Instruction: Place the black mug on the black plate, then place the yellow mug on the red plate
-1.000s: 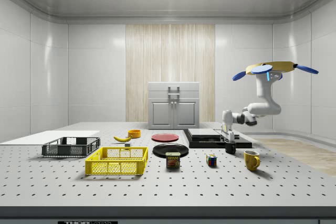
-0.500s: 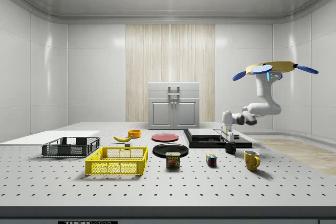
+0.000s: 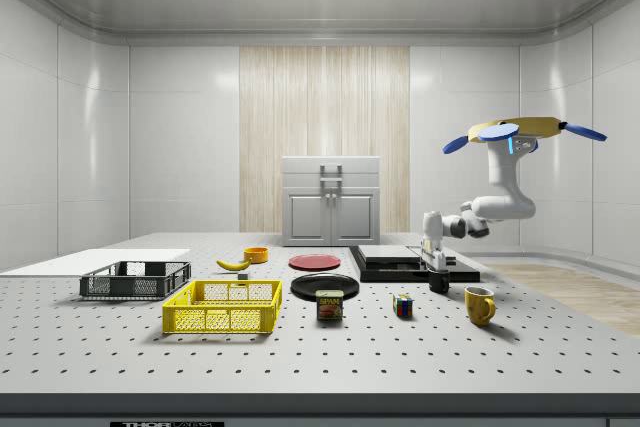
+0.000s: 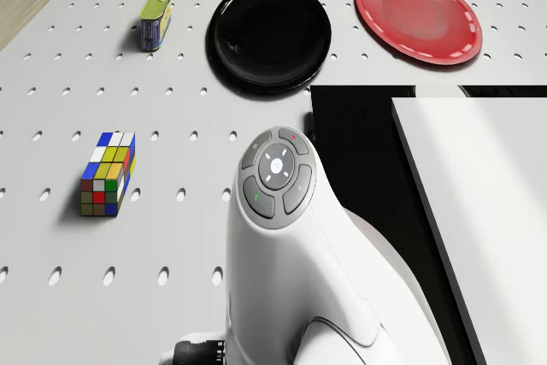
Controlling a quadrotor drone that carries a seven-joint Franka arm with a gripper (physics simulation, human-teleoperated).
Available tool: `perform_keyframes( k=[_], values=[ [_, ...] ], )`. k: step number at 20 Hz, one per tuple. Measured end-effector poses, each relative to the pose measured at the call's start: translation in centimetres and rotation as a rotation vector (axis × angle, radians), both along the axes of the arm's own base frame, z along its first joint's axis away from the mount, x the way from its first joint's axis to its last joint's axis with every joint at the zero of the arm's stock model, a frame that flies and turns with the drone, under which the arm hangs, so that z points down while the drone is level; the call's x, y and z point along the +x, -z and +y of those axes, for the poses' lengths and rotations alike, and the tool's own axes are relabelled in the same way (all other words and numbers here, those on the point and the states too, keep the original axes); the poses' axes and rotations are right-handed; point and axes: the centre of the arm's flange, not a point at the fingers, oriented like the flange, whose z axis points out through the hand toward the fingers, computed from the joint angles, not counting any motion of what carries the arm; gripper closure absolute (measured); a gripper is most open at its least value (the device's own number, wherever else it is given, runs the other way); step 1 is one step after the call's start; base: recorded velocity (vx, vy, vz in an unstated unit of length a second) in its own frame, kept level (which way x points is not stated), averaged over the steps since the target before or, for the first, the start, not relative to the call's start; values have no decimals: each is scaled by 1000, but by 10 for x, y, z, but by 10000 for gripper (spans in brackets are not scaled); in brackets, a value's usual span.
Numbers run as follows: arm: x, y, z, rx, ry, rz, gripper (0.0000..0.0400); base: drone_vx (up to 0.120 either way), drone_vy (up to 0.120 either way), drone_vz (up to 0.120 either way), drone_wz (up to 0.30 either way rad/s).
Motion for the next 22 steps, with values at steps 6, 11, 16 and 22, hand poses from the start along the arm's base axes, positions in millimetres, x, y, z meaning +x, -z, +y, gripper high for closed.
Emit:
perform_keyframes(
  k=[6,11,16,22],
  values=[
    [0,7,0,0,0,0,99,0,0,0,0],
    [0,9,0,0,0,0,235,0,0,0,0],
    [0,9,0,0,0,0,274,0,0,0,0],
    [0,13,0,0,0,0,286,0,0,0,0]
  ],
)
